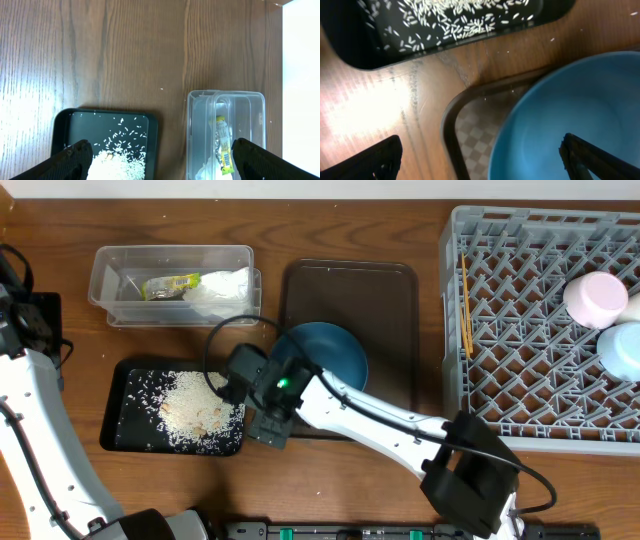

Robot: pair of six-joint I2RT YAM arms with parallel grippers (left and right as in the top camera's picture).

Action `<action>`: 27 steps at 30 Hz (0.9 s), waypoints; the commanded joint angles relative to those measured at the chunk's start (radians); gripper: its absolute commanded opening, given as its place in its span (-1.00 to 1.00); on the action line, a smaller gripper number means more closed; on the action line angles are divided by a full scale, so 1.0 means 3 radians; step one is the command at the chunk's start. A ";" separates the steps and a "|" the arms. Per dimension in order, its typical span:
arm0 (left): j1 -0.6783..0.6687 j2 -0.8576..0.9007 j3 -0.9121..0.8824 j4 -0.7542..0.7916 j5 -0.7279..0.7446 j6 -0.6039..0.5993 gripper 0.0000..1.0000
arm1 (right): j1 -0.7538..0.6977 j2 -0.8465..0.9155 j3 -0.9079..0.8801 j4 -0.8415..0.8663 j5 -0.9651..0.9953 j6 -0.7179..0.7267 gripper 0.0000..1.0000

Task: Sort waste into correct bins and load items into the dishwasher rack
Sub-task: 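Reach the right gripper to the blue plate on the brown tray, then grasp the blue plate rim and lift it toward the rack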

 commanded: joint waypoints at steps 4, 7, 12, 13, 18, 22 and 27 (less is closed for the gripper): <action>0.0009 0.0019 -0.0001 -0.0009 -0.0041 0.0034 0.84 | -0.0067 0.0084 -0.0196 0.0244 0.0285 0.0253 0.54; 0.0009 0.0019 -0.0001 -0.0009 -0.0041 0.0034 0.84 | -0.0102 0.0137 -0.0249 0.0337 0.0287 0.0364 0.25; 0.0009 0.0019 -0.0001 -0.0009 -0.0041 0.0034 0.84 | -0.0134 0.0239 -0.0257 0.0340 0.0276 0.0394 0.15; 0.0009 0.0019 -0.0001 -0.0009 -0.0041 0.0034 0.84 | -0.0134 0.0262 -0.0257 0.0337 0.0273 0.0425 0.15; 0.0009 0.0019 -0.0001 -0.0009 -0.0041 0.0034 0.84 | -0.0127 0.0308 -0.0256 0.0315 0.0277 0.0426 0.04; 0.0009 0.0019 -0.0001 -0.0009 -0.0041 0.0033 0.84 | -0.0132 0.0305 -0.0228 0.0301 0.0278 0.0440 -0.23; 0.0009 0.0019 -0.0001 -0.0009 -0.0041 0.0034 0.84 | -0.0132 0.0299 -0.0198 0.0273 0.0278 0.0453 -0.71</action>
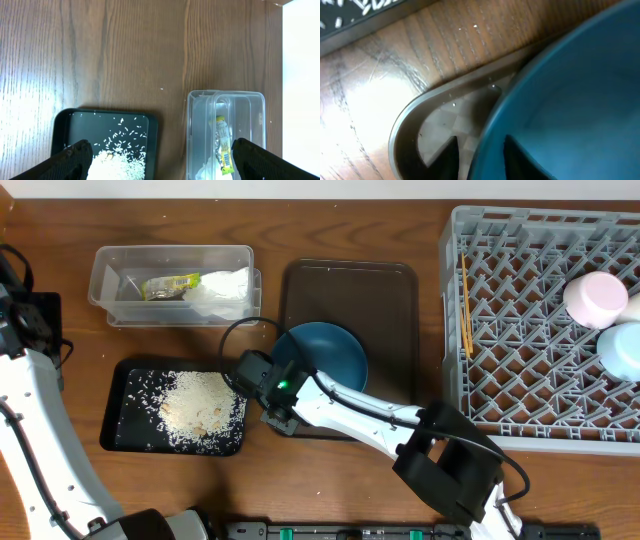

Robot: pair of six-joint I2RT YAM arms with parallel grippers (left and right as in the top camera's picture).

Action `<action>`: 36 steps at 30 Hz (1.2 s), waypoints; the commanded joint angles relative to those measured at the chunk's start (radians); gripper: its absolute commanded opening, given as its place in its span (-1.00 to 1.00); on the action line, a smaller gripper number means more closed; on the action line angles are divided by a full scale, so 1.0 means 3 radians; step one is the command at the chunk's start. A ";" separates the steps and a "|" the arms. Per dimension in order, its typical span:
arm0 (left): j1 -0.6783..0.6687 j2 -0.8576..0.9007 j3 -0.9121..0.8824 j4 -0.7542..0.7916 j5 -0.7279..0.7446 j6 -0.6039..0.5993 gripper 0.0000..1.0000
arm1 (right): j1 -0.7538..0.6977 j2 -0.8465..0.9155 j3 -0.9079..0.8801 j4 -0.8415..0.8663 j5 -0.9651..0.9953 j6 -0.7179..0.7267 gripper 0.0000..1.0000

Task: Sort waste into correct bins and load items into the dishwasher rack
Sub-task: 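Grasp the blue plate rim and lift it toward the rack, then lower the blue plate into the rack's upper left and release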

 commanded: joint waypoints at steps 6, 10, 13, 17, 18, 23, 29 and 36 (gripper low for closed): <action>0.0009 0.0019 -0.0001 -0.0009 -0.0041 0.0034 0.84 | -0.0061 0.0024 0.0434 -0.0432 0.0034 0.0197 -0.98; 0.0009 0.0019 -0.0001 -0.0009 -0.0041 0.0034 0.84 | -0.0128 0.0024 0.0938 -0.0830 0.0134 0.0317 -0.98; 0.0009 0.0019 -0.0001 -0.0009 -0.0041 0.0034 0.84 | -0.0284 0.0024 0.1438 -0.1225 0.0258 0.0375 -0.98; 0.0009 0.0019 -0.0001 -0.0009 -0.0041 0.0034 0.84 | -0.0636 0.0018 0.2057 -0.1676 0.0286 0.0453 -0.98; 0.0009 0.0019 -0.0001 -0.0009 -0.0041 0.0033 0.84 | -0.0762 0.0008 0.2197 -0.1769 0.0285 0.0526 -0.98; 0.0009 0.0019 -0.0001 -0.0009 -0.0041 0.0034 0.84 | -0.1512 -0.0106 0.2603 -0.2085 0.0094 0.0760 -0.98; 0.0009 0.0019 -0.0001 -0.0009 -0.0041 0.0034 0.84 | -0.2655 -0.0195 0.2646 -0.1972 -0.1443 0.0465 -0.98; 0.0009 0.0019 -0.0001 -0.0009 -0.0041 0.0033 0.84 | -0.3749 -0.0189 0.2553 -0.1813 -0.3635 -0.0261 -0.98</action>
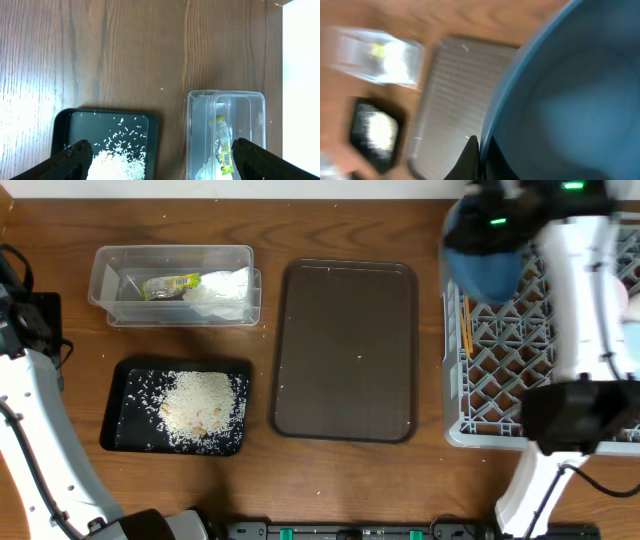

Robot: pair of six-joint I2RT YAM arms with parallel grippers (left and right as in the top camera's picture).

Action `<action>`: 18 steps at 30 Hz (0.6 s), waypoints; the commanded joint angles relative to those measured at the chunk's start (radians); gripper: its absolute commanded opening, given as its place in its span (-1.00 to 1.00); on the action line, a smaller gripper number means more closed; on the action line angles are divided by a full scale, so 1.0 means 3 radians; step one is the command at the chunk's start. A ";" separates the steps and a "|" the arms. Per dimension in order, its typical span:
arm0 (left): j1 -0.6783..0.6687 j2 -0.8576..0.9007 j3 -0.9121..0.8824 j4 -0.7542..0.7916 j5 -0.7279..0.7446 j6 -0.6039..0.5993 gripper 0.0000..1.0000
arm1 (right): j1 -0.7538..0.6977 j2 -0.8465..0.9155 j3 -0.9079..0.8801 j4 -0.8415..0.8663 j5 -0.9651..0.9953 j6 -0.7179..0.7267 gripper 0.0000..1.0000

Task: Sort waste into correct bins and load items into the dishwasher rack
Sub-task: 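Lower the blue plate into the rack's upper left and release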

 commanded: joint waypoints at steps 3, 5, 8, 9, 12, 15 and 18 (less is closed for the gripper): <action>0.0009 0.0019 -0.0001 -0.0009 -0.0041 0.0034 0.84 | -0.0543 -0.0160 -0.0047 0.0001 -0.2008 -0.0734 -0.98; 0.0009 0.0019 -0.0001 -0.0009 -0.0041 0.0033 0.84 | -0.0682 -0.0160 -0.0113 0.0005 -0.2305 -0.0855 -0.98; 0.0009 0.0019 -0.0001 -0.0009 -0.0041 0.0034 0.84 | -0.0801 -0.0160 -0.0315 0.0009 -0.2622 -0.0893 -0.98; 0.0009 0.0019 -0.0001 -0.0009 -0.0041 0.0034 0.84 | -0.0819 -0.0160 -0.0397 0.0011 -0.2731 -0.0969 -0.98; 0.0009 0.0019 -0.0001 -0.0009 -0.0041 0.0033 0.84 | -0.0829 -0.0160 -0.0746 0.0224 -0.3049 -0.1080 -0.98; 0.0009 0.0019 -0.0001 -0.0009 -0.0041 0.0034 0.84 | -0.0832 -0.0159 -0.1096 0.0576 -0.3202 -0.0855 -0.98; 0.0009 0.0019 -0.0001 -0.0009 -0.0041 0.0033 0.84 | -0.0852 -0.0159 -0.1387 0.0879 -0.3201 -0.0635 -0.98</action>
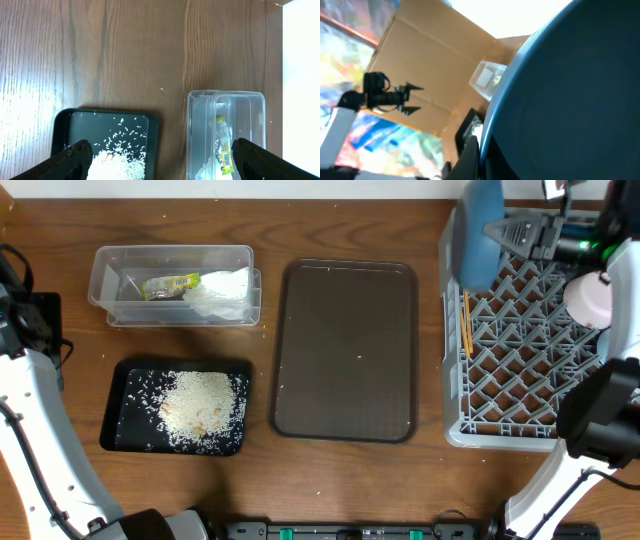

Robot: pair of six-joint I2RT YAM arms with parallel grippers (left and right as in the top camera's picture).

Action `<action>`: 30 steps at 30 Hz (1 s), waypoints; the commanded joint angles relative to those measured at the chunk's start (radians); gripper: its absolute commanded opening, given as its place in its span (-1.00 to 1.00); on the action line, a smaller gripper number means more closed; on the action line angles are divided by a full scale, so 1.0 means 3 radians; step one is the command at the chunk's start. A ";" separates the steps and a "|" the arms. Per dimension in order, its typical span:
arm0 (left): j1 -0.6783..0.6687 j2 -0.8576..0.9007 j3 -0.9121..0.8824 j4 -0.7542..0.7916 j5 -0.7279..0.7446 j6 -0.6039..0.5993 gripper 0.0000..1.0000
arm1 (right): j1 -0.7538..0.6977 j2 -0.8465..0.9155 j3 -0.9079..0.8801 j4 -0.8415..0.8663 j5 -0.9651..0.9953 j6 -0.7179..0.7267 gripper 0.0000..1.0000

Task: Sort waste into correct bins and load items into the dishwasher rack
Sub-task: 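Lower the blue plate into the rack's upper left and release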

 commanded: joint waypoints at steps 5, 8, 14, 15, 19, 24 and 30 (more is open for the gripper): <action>0.0009 0.0019 -0.0001 -0.0009 -0.0041 0.0034 0.84 | -0.0127 -0.0089 -0.0375 0.0244 -0.0175 0.0228 -0.97; 0.0009 0.0019 -0.0001 -0.0009 -0.0041 0.0034 0.84 | -0.0189 -0.0089 -0.0374 0.0264 0.0018 0.0409 -0.98; 0.0009 0.0019 -0.0001 -0.0009 -0.0041 0.0034 0.84 | -0.0245 -0.0092 -0.0374 0.0238 0.0627 0.0673 -0.64; 0.0009 0.0019 -0.0001 -0.0009 -0.0041 0.0034 0.84 | -0.0244 -0.0092 -0.0374 0.0221 0.0661 0.0673 -0.51; 0.0009 0.0019 -0.0001 -0.0009 -0.0041 0.0034 0.84 | -0.0258 -0.0126 -0.0370 0.0240 0.0951 0.0811 -0.36; 0.0009 0.0019 -0.0001 -0.0009 -0.0041 0.0034 0.84 | -0.0322 -0.0324 -0.0347 0.0252 0.2097 0.1195 -0.31; 0.0009 0.0019 -0.0001 -0.0009 -0.0041 0.0034 0.84 | -0.0403 -0.0750 -0.0348 0.0125 0.3552 0.1759 0.72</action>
